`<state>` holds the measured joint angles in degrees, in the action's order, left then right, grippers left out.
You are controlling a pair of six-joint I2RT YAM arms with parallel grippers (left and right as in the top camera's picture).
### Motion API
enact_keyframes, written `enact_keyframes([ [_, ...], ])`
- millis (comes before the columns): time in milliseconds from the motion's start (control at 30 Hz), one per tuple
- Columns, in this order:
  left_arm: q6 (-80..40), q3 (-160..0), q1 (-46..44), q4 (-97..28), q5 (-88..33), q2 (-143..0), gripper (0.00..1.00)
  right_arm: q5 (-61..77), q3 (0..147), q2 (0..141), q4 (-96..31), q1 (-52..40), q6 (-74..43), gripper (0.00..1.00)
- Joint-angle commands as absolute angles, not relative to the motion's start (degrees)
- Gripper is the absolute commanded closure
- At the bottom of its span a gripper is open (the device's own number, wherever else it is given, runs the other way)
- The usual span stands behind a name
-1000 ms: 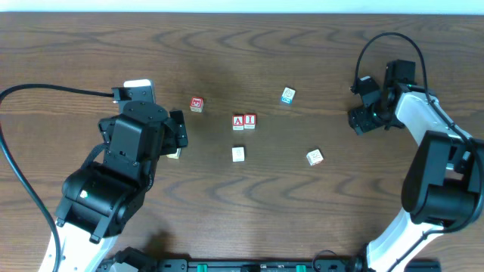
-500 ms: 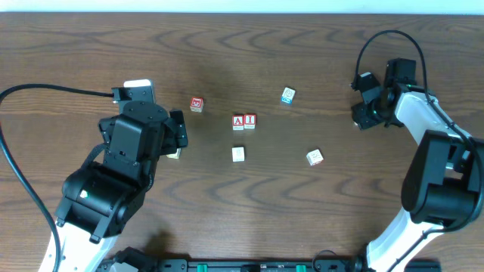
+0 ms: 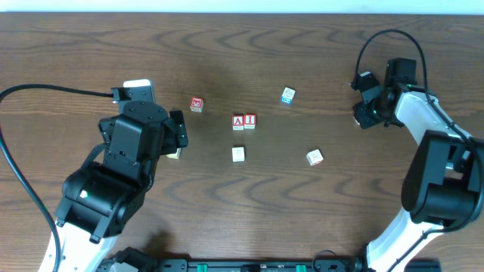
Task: Spell out Ai2
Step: 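Lower the right gripper onto the blue '2' block and close, then lift the '2' block and carry it left toward 'AI'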
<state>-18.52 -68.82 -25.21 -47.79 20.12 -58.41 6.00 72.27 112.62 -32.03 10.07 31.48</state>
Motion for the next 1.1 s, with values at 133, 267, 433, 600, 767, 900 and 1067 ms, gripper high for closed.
enact_keyframes([
  [133, -19.5, -68.9, -25.0, -48.0, 21.0, -58.5, 0.05, 8.0, 73.6, 113.3, -32.2, 10.3, 28.2, 0.88],
  [267, -19.5, -68.9, -25.0, -48.0, 21.2, -58.5, 0.05, 8.6, 75.7, 113.1, -34.2, 8.6, 27.7, 0.95],
  [433, -19.5, -68.9, -25.0, -48.7, 21.9, -57.9, 0.05, 8.6, 81.3, 113.0, -40.1, 3.9, 27.6, 0.99],
  [600, -19.5, -68.9, -25.0, -50.9, 26.7, -54.8, 0.05, 8.6, 88.0, 112.8, -45.0, -2.8, 20.4, 0.99],
  [767, -19.6, -68.9, -23.7, -54.8, 27.5, -50.4, 0.05, 11.3, 93.3, 112.7, -49.1, -9.8, 12.9, 0.99],
  [900, -21.9, -68.9, -22.8, -59.4, 27.4, -48.7, 0.05, 14.9, 94.5, 112.7, -50.6, -15.4, 5.9, 0.99],
  [1067, -22.4, -68.9, -22.8, -61.7, 27.4, -47.8, 0.05, 14.1, 93.5, 112.7, -50.3, -22.5, -1.8, 0.99],
])
